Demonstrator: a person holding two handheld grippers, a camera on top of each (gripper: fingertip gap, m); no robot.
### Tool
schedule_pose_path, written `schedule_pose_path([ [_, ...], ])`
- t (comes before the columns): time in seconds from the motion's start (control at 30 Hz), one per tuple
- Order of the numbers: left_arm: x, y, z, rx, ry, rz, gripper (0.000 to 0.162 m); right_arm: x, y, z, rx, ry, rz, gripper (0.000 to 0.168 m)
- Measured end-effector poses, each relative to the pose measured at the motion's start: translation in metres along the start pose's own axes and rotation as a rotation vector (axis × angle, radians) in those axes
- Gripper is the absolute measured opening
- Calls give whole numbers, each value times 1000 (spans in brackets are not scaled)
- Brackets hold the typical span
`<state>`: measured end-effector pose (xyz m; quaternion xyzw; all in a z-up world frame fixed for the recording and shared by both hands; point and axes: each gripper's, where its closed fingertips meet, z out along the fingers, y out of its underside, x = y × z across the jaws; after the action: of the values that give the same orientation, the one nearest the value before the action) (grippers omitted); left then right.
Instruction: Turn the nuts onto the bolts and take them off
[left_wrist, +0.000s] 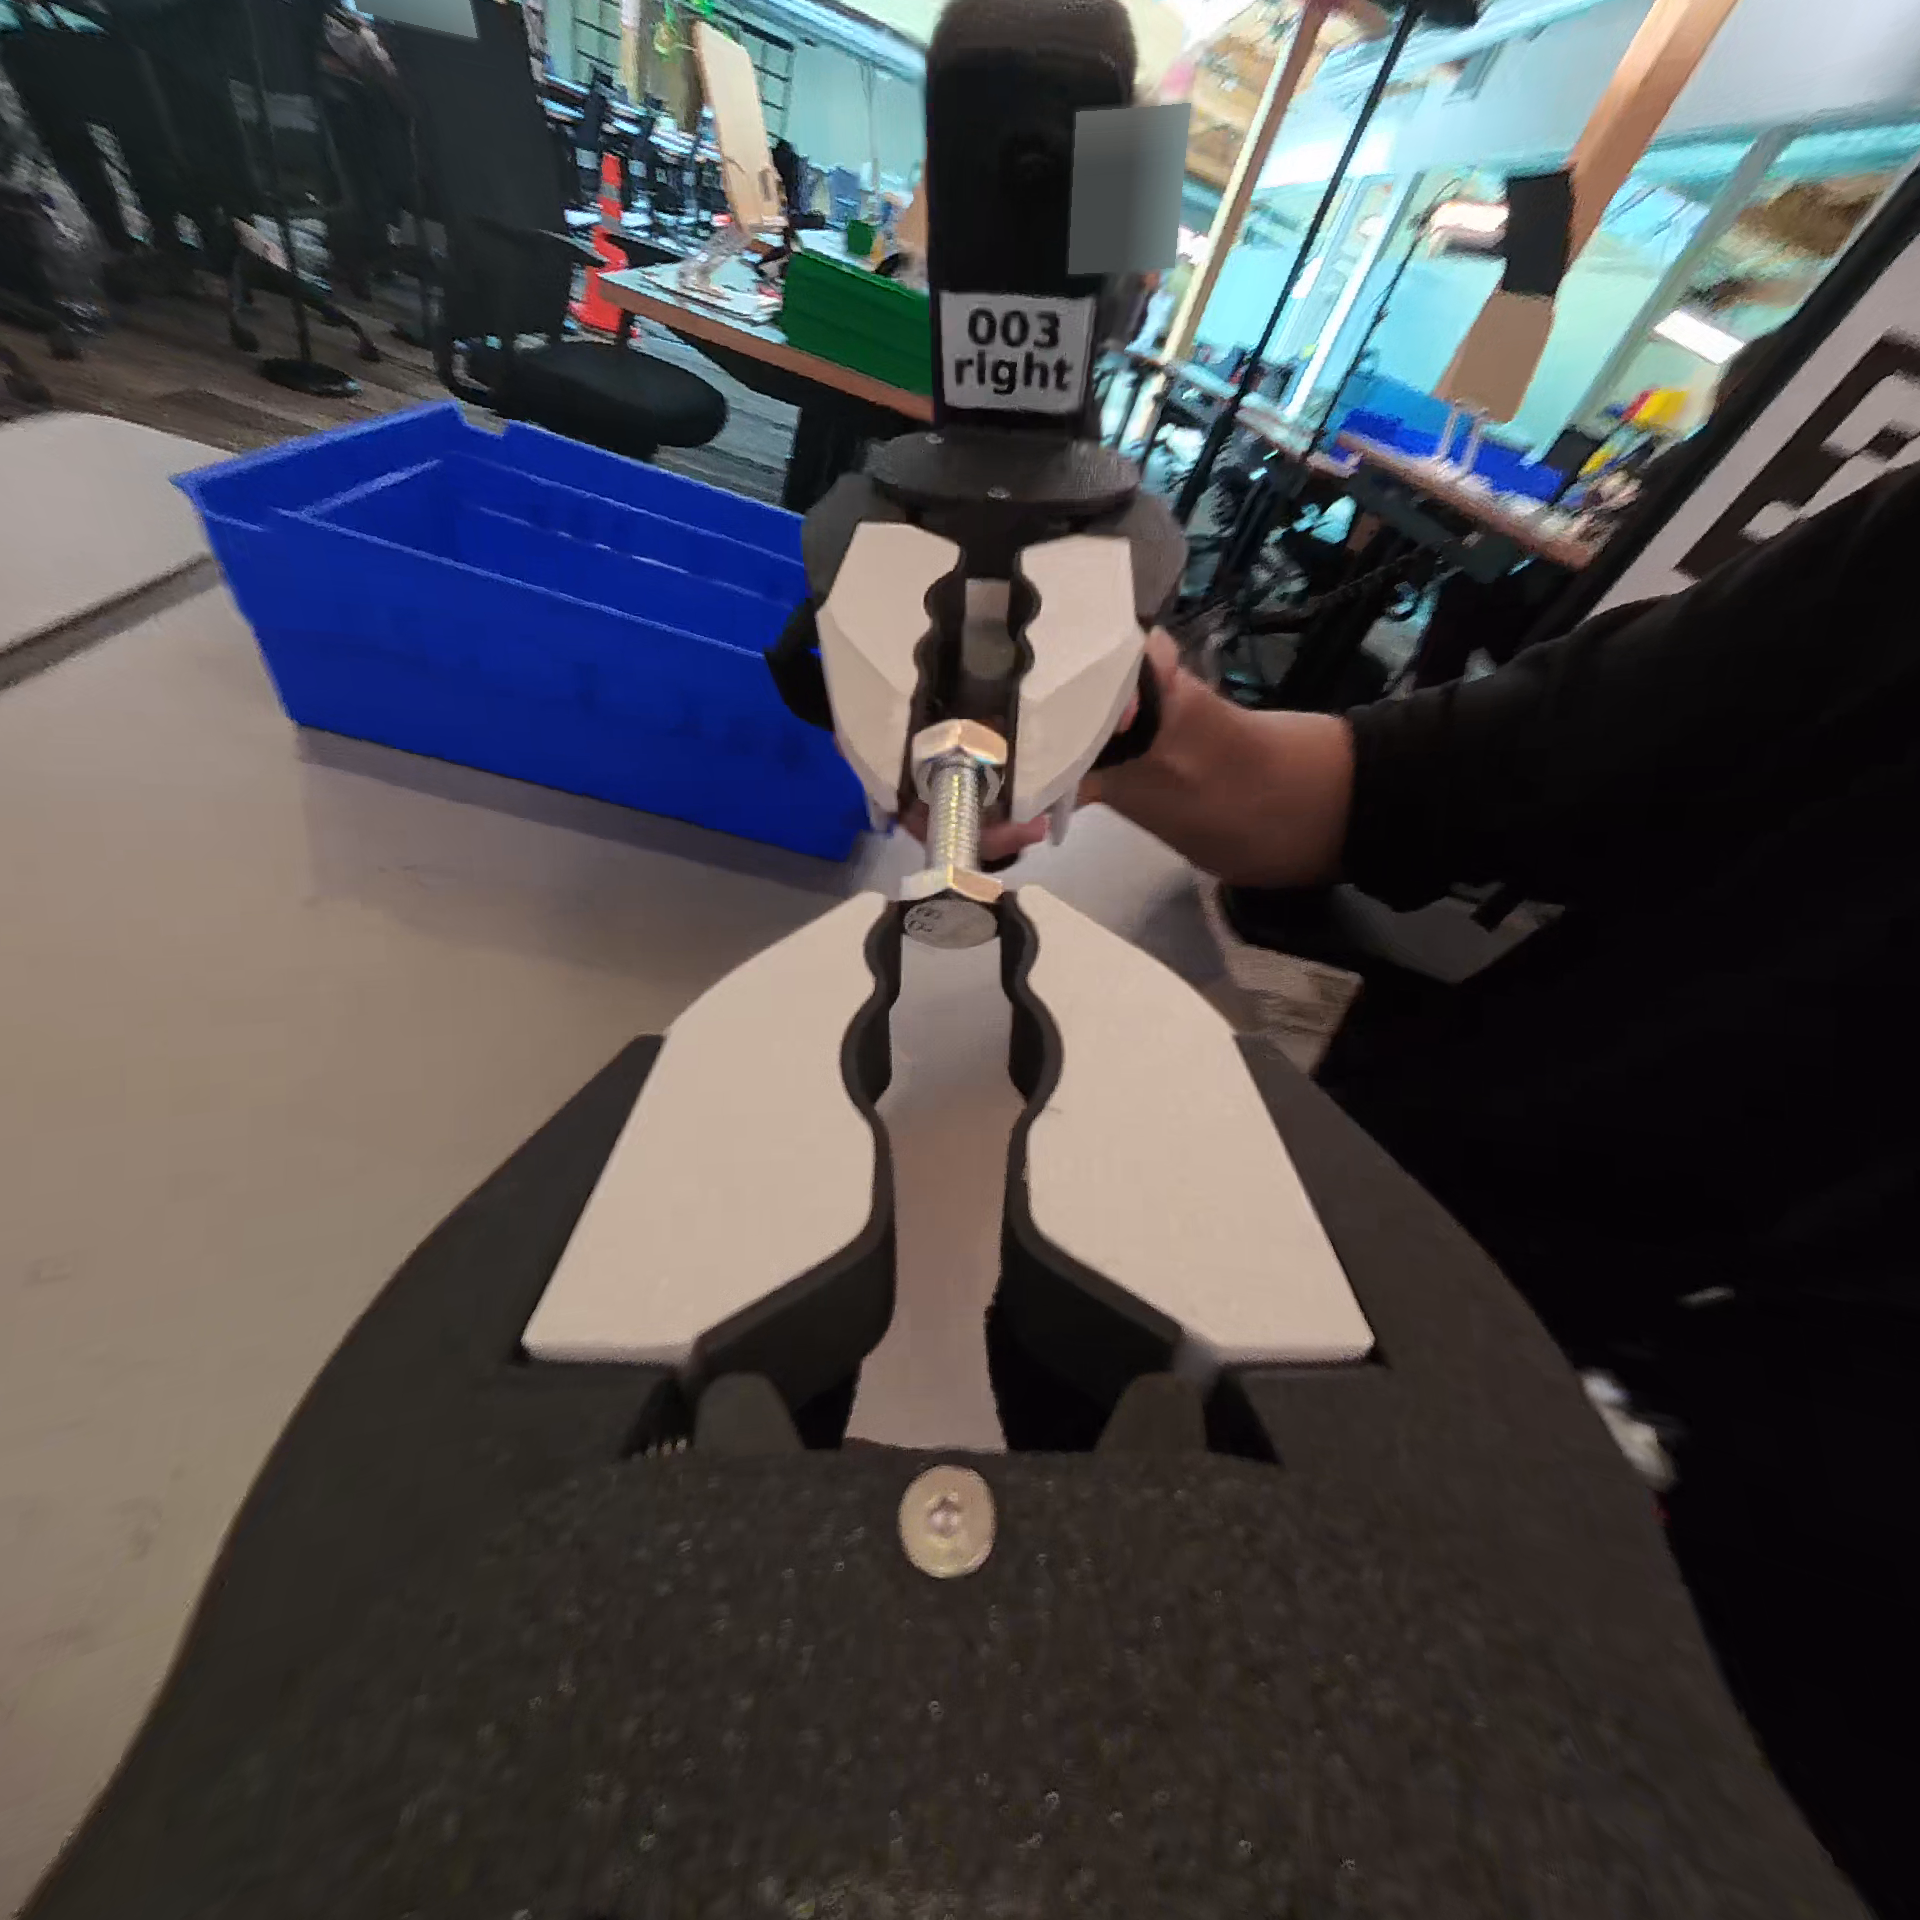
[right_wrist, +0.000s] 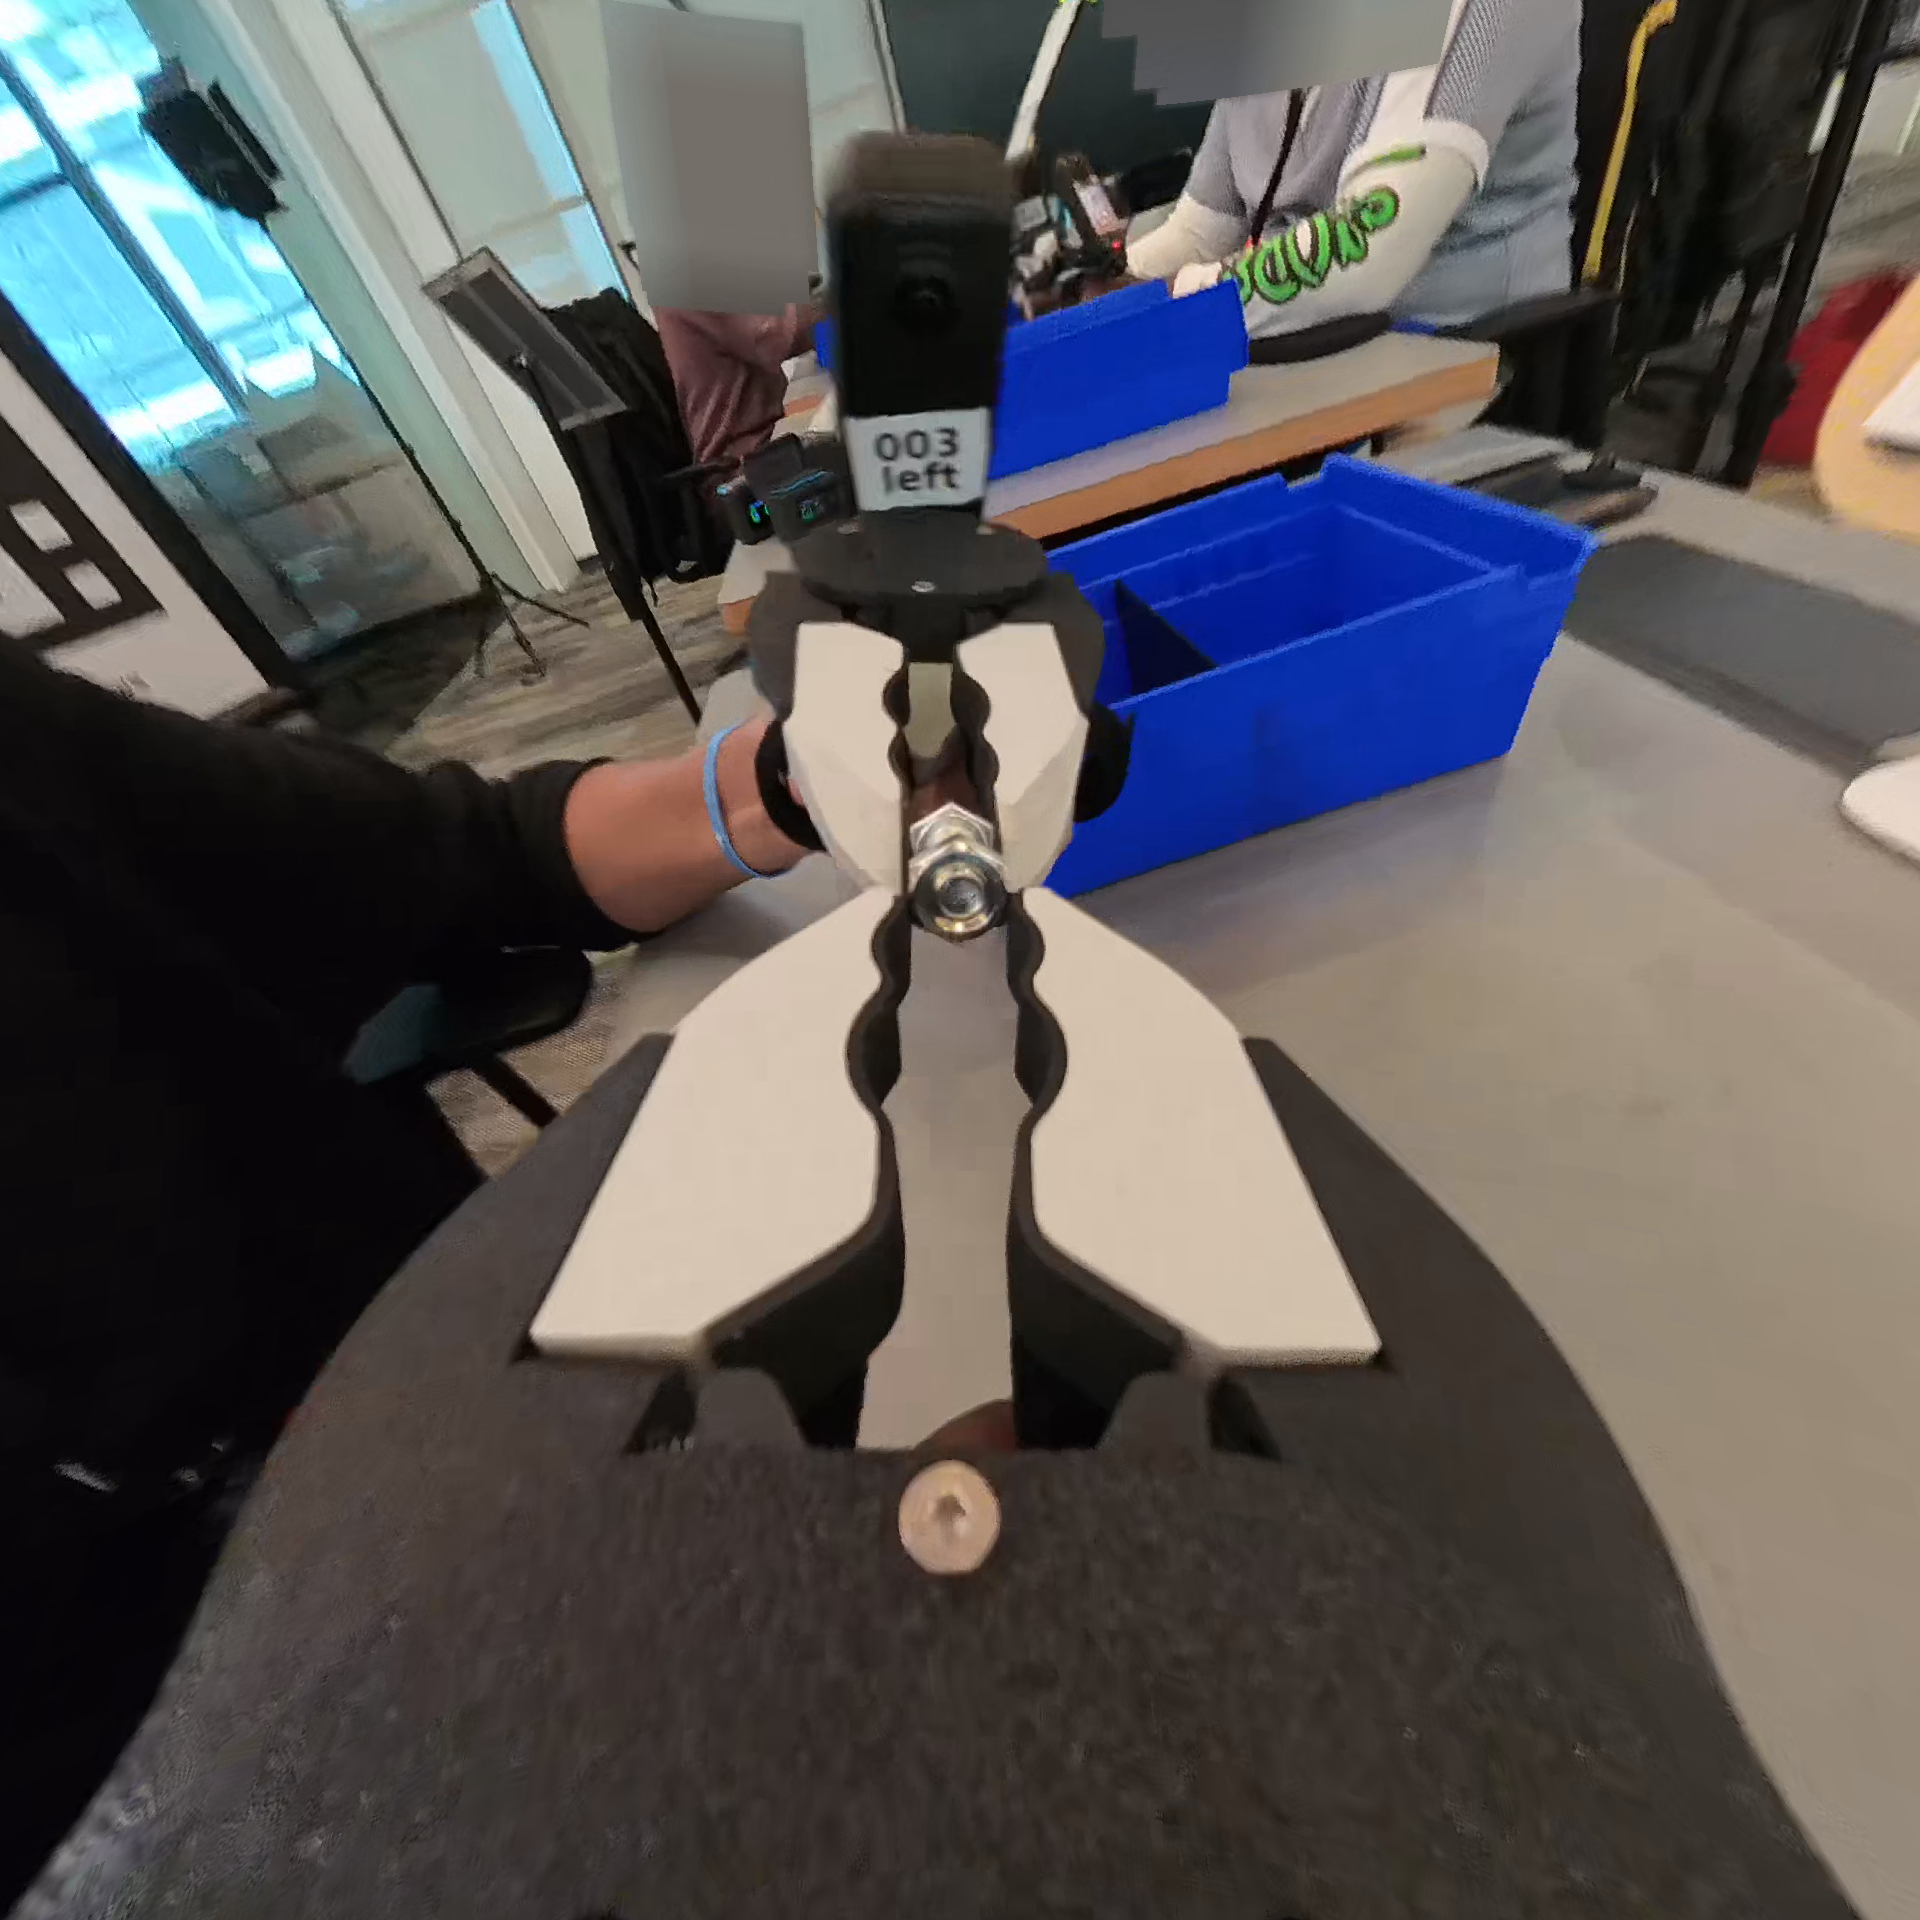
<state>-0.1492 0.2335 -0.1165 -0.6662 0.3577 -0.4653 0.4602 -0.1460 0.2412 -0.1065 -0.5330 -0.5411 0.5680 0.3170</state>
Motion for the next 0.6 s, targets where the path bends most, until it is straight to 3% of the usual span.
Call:
schedule_pose_path([
  [0.1, -8, 2, 0, -42, -111, 102, 17, 6, 2, 1, -4, 1, 190, 17],
  [0.2, -18, 12, -1, -101, -176, 143, 17, 13, 10, 4, -14, 15, 504, 17],
  [0.3, -19, 9, -3, -79, -162, 115, 17, 11, 5, 4, 38, -38, 574, 24],
  [0.4, -16, 5, -5, -45, -121, 77, 17, 15, 4, 1, 29, -9, 416, 48],
  [0.5, -10, 1, -6, -13, -54, 11, 17, 12, 3, -1, 24, -2, 112, 72],
  [0.6, -7, 2, -5, -2, -2, -45, 17, -5, 4, -1, 30, -11, -217, 76],
])
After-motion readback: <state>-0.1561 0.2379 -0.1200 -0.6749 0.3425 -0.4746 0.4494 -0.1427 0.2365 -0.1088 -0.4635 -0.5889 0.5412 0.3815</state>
